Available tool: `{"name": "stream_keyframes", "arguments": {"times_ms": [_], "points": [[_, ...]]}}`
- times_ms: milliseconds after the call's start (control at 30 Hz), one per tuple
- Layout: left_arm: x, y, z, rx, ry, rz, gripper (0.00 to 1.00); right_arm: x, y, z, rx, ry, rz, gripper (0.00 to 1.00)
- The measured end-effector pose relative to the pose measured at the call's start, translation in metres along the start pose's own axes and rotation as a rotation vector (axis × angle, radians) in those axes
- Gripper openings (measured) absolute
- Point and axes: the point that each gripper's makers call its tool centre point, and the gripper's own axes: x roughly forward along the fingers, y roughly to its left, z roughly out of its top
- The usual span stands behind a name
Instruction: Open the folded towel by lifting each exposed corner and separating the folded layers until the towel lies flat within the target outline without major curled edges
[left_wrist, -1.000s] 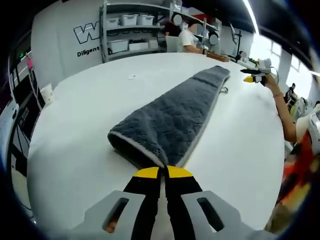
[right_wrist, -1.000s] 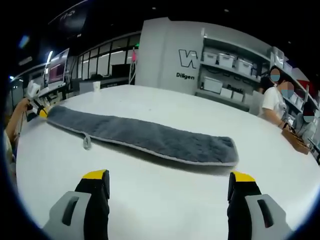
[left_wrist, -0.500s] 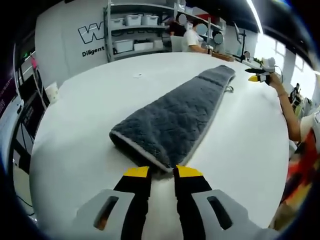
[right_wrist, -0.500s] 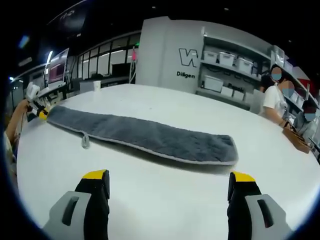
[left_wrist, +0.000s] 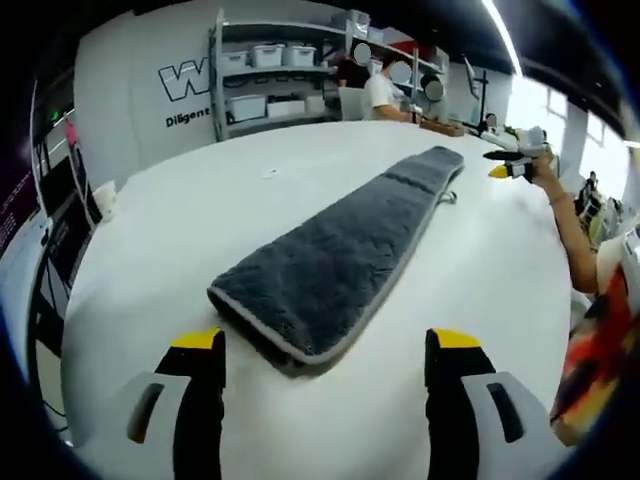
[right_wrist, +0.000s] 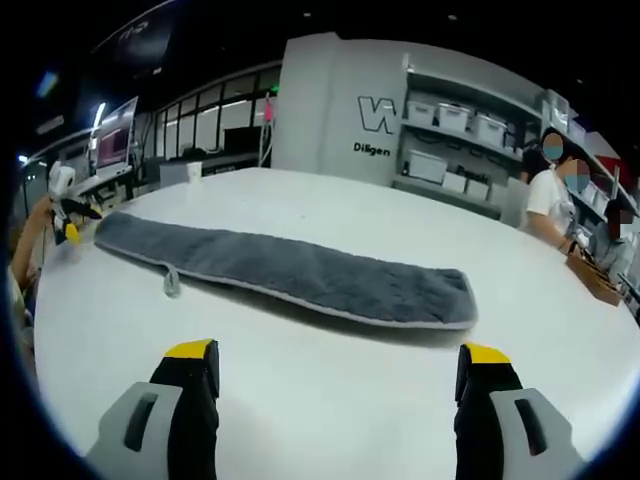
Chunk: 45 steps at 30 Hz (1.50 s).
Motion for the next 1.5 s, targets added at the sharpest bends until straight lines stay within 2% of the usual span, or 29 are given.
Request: {"name": "stream_keyframes", "arguments": {"times_ms": [133, 300, 400, 533, 633, 700, 800, 867, 967, 1067, 1233, 1300, 1433, 1500], "points": [[0.000, -0.008, 0.009, -0.003, -0.029, -0.006, 0.95, 0.001, 0.000, -0.001, 0.001, 0.006, 0.005, 0.99], [-0.001, -0.022, 0.017, -0.014, -0.055, -0.005, 0.99, 0.001, 0.000, -0.001, 0.001, 0.007, 0.006, 0.99], [-0.002, -0.025, 0.020, -0.002, -0.070, 0.014, 1.00, 0.002, -0.001, 0.000, 0.002, 0.006, 0.007, 0.98], [-0.003, -0.031, 0.026, -0.017, -0.104, 0.007, 1.00, 0.002, -0.001, 0.000, 0.004, 0.002, 0.011, 0.98], [-0.003, -0.034, 0.028, -0.014, -0.112, 0.007, 1.00, 0.003, -0.001, 0.003, 0.002, -0.014, 0.015, 0.95], [-0.003, -0.036, 0.027, -0.011, -0.110, 0.004, 1.00, 0.001, -0.004, 0.009, -0.030, -0.048, -0.001, 0.92], [-0.007, -0.037, 0.026, -0.017, -0.117, 0.012, 0.99, -0.002, -0.012, 0.013, -0.012, -0.082, -0.006, 0.90], [-0.008, -0.041, 0.026, -0.036, -0.140, 0.019, 0.99, -0.002, -0.027, 0.016, -0.015, -0.119, -0.025, 0.85], [-0.011, -0.048, 0.027, -0.018, -0.145, 0.020, 0.99, -0.003, -0.042, 0.015, -0.029, -0.130, -0.035, 0.74], [-0.017, -0.049, 0.031, -0.019, -0.165, 0.019, 0.99, -0.001, -0.063, 0.014, -0.031, -0.148, -0.049, 0.71], [-0.021, -0.050, 0.033, -0.023, -0.172, 0.024, 0.99, 0.012, -0.088, 0.001, -0.062, -0.099, -0.060, 0.69], [-0.021, -0.050, 0.033, -0.018, -0.170, 0.029, 0.99, 0.018, -0.095, -0.003, -0.049, -0.081, -0.055, 0.68], [-0.021, -0.047, 0.035, -0.016, -0.186, 0.056, 0.98, 0.031, -0.110, -0.010, -0.079, -0.032, -0.070, 0.66], [-0.020, -0.047, 0.035, -0.024, -0.189, 0.054, 0.99, 0.037, -0.112, -0.009, -0.093, -0.026, -0.048, 0.66]]}}
